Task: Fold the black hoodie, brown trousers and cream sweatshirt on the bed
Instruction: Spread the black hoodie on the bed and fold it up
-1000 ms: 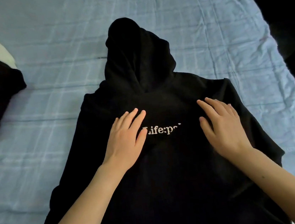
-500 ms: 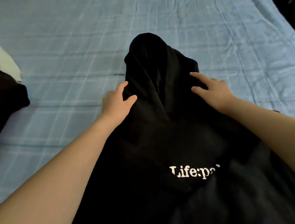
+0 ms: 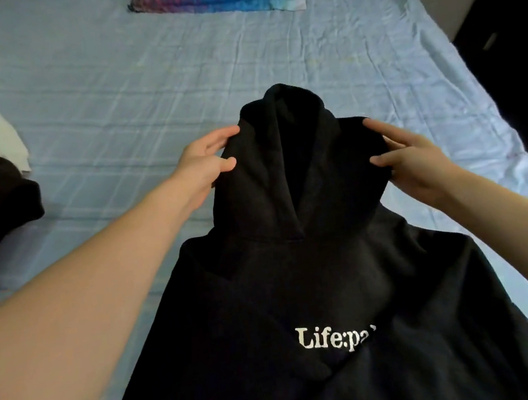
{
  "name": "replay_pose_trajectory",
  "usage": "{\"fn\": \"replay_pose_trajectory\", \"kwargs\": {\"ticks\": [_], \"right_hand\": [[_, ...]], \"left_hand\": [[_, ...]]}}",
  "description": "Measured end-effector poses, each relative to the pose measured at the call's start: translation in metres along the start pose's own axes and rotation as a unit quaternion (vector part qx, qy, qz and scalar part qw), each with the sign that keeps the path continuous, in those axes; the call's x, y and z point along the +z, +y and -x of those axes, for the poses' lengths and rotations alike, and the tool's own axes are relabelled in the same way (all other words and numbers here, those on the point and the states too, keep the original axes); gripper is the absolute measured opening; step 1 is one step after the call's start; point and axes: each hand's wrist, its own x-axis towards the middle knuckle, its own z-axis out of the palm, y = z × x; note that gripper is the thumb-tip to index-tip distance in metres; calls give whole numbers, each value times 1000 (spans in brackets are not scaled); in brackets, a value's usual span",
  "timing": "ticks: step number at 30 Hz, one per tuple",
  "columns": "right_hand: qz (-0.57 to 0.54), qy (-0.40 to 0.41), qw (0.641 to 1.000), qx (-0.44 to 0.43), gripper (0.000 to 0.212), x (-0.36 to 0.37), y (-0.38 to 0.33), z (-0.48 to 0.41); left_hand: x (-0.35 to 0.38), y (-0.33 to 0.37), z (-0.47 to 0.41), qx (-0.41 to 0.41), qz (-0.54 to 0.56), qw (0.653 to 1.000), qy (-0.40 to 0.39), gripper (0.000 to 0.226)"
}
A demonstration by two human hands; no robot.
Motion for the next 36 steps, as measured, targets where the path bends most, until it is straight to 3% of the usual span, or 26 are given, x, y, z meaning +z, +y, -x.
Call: {"fn": "replay_pose_trajectory", "kwargs": {"ticks": [5,10,12,16,18,21,24,26,28,31,36], "right_hand": [[-17,-68,996,-55,66,-9,-16,45],[45,-106,988,-102,62,-24,-14,138],[114,-121,983,-82,62,-34,7,176],[303,-160,939,5,60,-45,59,231],[292,-149,944,36,48,-48,70,241],[265,-65,962,29,36,-42,64,234],[276,32,961,-15,32,-18,44,208],[283,36,958,-26,27,1,33,184],[311,7,950,-12,32,20,30,162],[323,-13,946,29,53,41,32,140],[168,-27,985,-5,44,29,25,163]], "left_hand": [[-2,4,52,43,90,994,-40,59],[-25,-18,144,54,148,984,-79,58],[-28,-45,184,4,95,993,-75,60],[-22,-97,242,-77,-78,990,-84,60],[-20,-99,248,-84,-106,988,-74,60],[-16,-80,240,-67,-155,984,-49,52],[-8,-51,218,19,-208,976,58,41],[3,-35,196,47,-198,972,118,32],[14,-30,172,10,-187,978,96,34],[27,-37,158,-49,-176,983,-7,52],[25,-30,188,36,-123,992,-22,36]]}}
